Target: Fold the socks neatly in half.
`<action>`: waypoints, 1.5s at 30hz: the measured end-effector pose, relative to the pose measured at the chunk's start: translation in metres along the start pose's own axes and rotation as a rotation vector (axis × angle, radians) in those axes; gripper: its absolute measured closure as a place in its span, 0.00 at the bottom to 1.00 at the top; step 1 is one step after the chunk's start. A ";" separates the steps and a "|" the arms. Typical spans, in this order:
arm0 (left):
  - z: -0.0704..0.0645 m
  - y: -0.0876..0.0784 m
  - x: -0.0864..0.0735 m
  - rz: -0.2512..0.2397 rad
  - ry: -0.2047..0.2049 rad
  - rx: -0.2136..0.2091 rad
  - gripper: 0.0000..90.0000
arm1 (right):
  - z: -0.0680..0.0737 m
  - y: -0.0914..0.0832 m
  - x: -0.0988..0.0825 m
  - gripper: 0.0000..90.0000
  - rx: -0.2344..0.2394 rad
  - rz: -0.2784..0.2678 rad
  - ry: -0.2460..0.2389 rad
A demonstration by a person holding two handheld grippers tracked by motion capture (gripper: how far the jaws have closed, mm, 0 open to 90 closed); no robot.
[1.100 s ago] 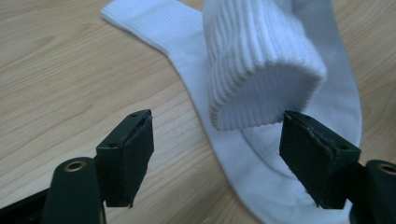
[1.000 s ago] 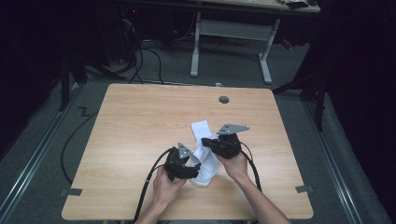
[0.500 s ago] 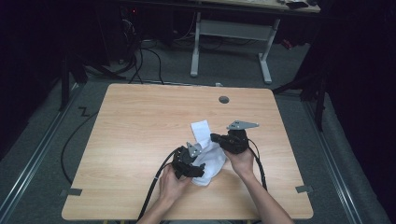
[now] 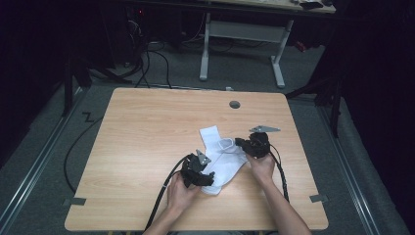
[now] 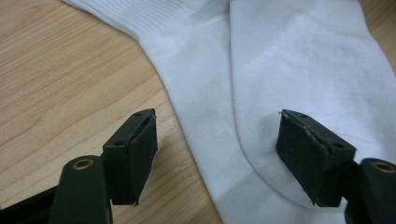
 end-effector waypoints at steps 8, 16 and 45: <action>0.002 -0.004 -0.007 -0.003 -0.015 -0.049 0.38 | -0.012 0.007 -0.006 0.99 -0.052 0.026 0.023; -0.001 -0.011 -0.010 0.012 0.007 -0.062 0.41 | -0.017 0.013 -0.011 0.97 -0.087 0.073 0.031; -0.008 0.002 0.009 0.010 0.085 -0.095 0.61 | -0.019 0.015 -0.019 0.75 -0.197 0.117 -0.064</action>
Point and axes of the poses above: each handheld gripper's, and its own axes: y roughly forward along the jaws, x roughly out of its top, z roughly to its left, the point moved 1 cm from there along y, roughly forward along the jaws, and after that the axes turned 3 degrees about x, right-handed, at the moved point
